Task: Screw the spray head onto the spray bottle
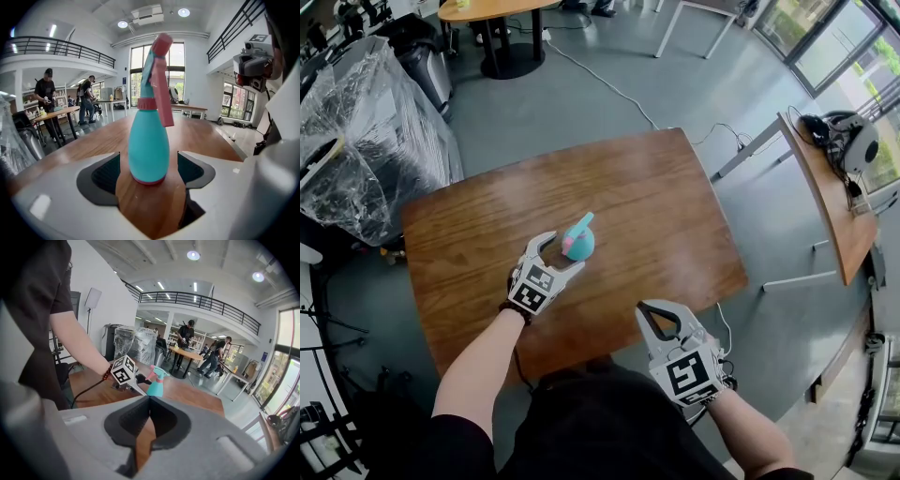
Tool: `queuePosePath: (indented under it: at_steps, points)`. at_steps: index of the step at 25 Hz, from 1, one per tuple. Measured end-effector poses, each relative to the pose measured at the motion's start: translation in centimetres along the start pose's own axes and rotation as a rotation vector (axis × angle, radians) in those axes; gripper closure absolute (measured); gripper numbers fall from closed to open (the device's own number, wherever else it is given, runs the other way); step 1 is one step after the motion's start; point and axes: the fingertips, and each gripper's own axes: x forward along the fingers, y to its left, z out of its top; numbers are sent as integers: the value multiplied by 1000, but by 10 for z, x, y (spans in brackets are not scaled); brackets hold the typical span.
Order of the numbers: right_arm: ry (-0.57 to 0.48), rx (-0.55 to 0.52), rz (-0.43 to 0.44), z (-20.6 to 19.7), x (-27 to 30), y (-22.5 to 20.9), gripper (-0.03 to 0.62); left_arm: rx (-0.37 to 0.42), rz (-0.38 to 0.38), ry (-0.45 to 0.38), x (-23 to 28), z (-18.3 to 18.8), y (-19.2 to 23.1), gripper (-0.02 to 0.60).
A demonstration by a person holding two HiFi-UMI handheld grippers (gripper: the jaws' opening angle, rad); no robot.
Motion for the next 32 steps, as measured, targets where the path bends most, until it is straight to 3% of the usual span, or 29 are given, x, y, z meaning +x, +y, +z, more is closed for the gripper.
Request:
queuePosePath:
  at_steps: [11,20,25,32]
  points:
    - [-81,78,2,34,22,28,600,0,13,-154,-92,39,-30,338]
    - [-169,213,-15,65,34,52,600,-73,16,-246,-163,75,-54,571]
    - [-214,258,-52,75,31,60,600,-120,-40,-266,-182,88,-74,571]
    - [-254,339,-89,77,23,64,600,-121,-70,-291,-195,107,-93,571]
